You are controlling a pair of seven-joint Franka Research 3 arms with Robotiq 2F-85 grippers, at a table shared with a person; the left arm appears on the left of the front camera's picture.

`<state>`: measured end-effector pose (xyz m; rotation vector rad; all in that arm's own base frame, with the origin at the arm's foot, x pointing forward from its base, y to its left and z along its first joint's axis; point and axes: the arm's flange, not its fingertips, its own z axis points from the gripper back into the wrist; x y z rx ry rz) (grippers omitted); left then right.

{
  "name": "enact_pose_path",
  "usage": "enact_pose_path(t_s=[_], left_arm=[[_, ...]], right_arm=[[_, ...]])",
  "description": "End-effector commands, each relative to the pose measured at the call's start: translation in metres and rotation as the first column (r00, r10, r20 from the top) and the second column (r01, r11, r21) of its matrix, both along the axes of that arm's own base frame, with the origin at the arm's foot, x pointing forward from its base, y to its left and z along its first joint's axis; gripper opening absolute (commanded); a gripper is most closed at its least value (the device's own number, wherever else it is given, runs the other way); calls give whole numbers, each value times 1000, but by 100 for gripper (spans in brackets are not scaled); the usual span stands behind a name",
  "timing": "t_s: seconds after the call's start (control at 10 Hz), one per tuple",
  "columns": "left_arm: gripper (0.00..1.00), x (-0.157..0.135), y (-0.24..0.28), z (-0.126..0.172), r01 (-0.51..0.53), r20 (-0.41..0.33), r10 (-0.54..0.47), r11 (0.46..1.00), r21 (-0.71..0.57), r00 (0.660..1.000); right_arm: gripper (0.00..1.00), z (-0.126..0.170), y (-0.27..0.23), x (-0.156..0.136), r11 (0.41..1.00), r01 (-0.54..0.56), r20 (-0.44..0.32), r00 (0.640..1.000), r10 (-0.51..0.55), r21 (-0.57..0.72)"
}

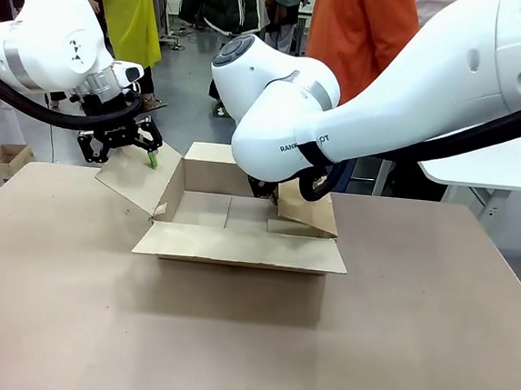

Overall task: Pack the gift set into the box.
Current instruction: Place both hands on the side flaps of the Package Box and spread them outward.

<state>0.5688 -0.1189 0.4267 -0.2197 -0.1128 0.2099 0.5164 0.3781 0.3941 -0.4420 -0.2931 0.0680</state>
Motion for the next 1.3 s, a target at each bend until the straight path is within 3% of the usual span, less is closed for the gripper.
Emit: enact_pose_path(t_s=[0.0,0.4,0.8,0.9,1.1,1.2], left_arm=[[100,-1,-1,3,-14,1,14,1000,11,1000],[100,-1,-1,3,-14,1,14,1000,11,1000],[100,-1,-1,3,-14,1,14,1000,11,1000],[100,-1,-1,3,-14,1,14,1000,11,1000],[100,-1,-1,3,-14,1,14,1000,11,1000],[100,-1,-1,3,-14,1,14,1000,11,1000]], right_arm=[[100,16,-6,-5,993,76,73,995,-70,-88],[100,56,-54,-12,994,92,133,988,-84,-52],[100,77,-149,-24,987,69,180,979,-96,148],[100,72,-178,-28,968,44,194,977,-94,246],[100,53,-217,-32,830,-132,203,979,24,542],[100,40,-231,-33,786,-112,183,983,-1,608]])
